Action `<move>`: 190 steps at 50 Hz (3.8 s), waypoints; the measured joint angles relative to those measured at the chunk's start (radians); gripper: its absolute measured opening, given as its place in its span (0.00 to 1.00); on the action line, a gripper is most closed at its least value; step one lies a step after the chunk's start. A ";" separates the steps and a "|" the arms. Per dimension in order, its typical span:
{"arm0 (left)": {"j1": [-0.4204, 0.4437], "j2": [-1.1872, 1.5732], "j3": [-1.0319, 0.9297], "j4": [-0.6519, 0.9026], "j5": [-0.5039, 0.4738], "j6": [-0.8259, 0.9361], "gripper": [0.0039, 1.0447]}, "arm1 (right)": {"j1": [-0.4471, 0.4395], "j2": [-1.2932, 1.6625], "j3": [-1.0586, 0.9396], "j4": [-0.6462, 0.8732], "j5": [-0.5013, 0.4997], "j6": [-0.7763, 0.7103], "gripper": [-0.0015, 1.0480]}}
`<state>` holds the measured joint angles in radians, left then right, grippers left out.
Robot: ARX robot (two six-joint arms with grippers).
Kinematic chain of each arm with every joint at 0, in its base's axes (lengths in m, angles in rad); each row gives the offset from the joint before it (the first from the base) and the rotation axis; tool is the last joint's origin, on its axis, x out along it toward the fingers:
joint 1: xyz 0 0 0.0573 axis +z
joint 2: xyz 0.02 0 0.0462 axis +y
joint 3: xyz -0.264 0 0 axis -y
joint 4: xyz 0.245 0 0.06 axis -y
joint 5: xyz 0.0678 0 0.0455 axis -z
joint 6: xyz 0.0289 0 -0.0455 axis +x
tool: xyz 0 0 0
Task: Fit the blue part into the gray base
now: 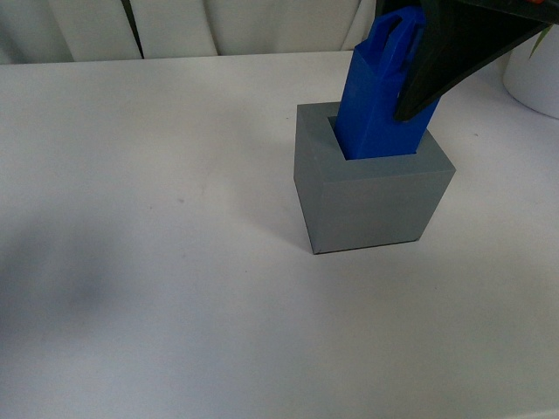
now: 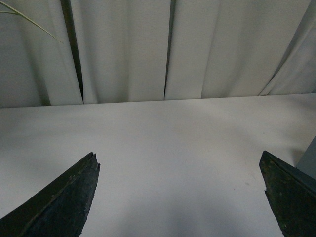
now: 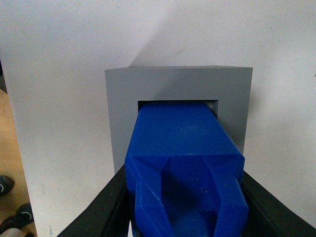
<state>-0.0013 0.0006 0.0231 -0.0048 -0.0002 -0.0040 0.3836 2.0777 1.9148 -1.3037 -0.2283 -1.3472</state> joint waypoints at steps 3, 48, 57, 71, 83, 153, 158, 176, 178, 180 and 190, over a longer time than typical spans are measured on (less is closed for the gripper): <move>0.000 0.000 0.000 0.000 0.000 0.000 0.94 | 0.000 0.000 -0.006 0.013 -0.004 0.000 0.44; 0.000 0.000 0.000 0.000 0.000 0.000 0.94 | -0.163 -0.494 -0.488 0.401 -0.308 0.084 0.93; 0.000 0.000 0.000 0.000 0.000 0.000 0.94 | -0.245 -0.742 -0.768 0.639 -0.425 0.226 0.93; 0.000 0.000 0.000 0.000 0.000 0.000 0.94 | -0.362 -1.015 -1.151 1.100 -0.450 0.600 0.93; 0.000 0.000 0.000 0.000 0.000 0.000 0.94 | -0.365 -1.023 -1.167 1.120 -0.450 0.703 0.93; 0.000 0.000 0.000 0.000 0.000 0.000 0.94 | -0.383 -1.814 -1.910 1.571 0.227 1.335 0.02; 0.000 0.000 0.000 0.000 0.000 0.000 0.94 | -0.383 -1.851 -1.910 1.535 0.227 1.335 0.02; 0.000 0.000 0.000 0.000 0.000 0.000 0.94 | -0.383 -2.014 -1.909 1.334 0.225 1.335 0.02; 0.000 0.000 0.000 0.000 -0.001 0.000 0.94 | -0.383 -2.050 -1.909 1.312 0.226 1.335 0.02; 0.000 0.000 0.000 0.000 0.000 0.000 0.94 | -0.383 -2.070 -1.909 1.310 0.226 1.335 0.02; 0.000 0.000 0.000 0.000 0.000 0.000 0.94 | -0.383 -2.073 -1.909 1.306 0.226 1.335 0.02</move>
<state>-0.0013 0.0006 0.0231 -0.0048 -0.0002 -0.0036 0.0006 0.0044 0.0059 0.0021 -0.0021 -0.0120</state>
